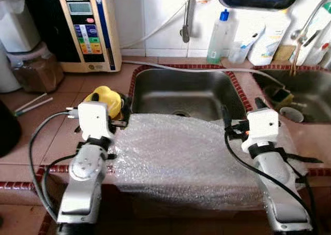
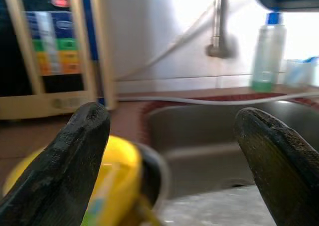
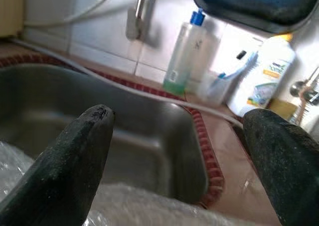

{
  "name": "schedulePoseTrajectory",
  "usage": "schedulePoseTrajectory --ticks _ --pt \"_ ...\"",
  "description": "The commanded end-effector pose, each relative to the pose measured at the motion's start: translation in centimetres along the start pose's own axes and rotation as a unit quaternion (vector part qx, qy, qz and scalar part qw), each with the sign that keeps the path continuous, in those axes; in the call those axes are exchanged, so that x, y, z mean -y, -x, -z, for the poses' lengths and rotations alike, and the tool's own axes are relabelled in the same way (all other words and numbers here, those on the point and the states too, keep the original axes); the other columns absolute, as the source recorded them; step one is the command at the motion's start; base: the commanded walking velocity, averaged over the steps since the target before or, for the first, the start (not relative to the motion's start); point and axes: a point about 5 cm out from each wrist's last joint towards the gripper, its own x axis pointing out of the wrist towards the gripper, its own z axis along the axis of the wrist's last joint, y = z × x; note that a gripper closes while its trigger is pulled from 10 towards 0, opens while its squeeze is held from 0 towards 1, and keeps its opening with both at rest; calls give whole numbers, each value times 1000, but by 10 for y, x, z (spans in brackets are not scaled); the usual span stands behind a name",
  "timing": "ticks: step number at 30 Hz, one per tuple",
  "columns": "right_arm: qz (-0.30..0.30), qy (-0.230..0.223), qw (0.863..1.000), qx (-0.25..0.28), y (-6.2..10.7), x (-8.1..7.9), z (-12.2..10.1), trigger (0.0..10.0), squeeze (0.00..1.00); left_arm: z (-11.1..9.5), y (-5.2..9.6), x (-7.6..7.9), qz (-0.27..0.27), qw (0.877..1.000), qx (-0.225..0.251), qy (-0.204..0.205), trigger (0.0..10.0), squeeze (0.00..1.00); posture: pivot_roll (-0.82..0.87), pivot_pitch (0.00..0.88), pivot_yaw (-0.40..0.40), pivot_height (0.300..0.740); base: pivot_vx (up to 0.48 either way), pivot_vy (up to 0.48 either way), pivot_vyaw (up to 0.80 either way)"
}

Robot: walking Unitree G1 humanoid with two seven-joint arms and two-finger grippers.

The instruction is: Kitchen organization

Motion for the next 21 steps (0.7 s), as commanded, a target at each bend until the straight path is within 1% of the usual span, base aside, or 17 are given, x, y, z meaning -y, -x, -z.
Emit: schedulePoseTrajectory --ticks 1,6,14,17,21 --pt "-2 1 1000 7 -2 0 -3 10000 0 -2 0 -6 -7 1000 1 -8 10000 0 43 0 -6 740 0 -371 0" --pt "-3 3 1000 7 -1 1 -4 10000 0 -3 -1 -5 -7 1000 3 -8 10000 0 39 0 -8 740 0 -394 0" --pt "-4 5 1000 7 -2 0 -4 10000 0 -2 -1 -4 -6 1000 1 -4 10000 0 38 0 -8 740 0 0 0" --pt "-6 5 1000 7 -2 0 -4 10000 0 -2 -1 -5 -8 1000 -1 -6 10000 0 38 0 -8 740 0 -436 0" --pt "-9 5 1000 7 -2 -2 -4 10000 0 -1 -1 -10 -30 999 -1 -15 10000 0 41 0 -4 740 0 0 0"
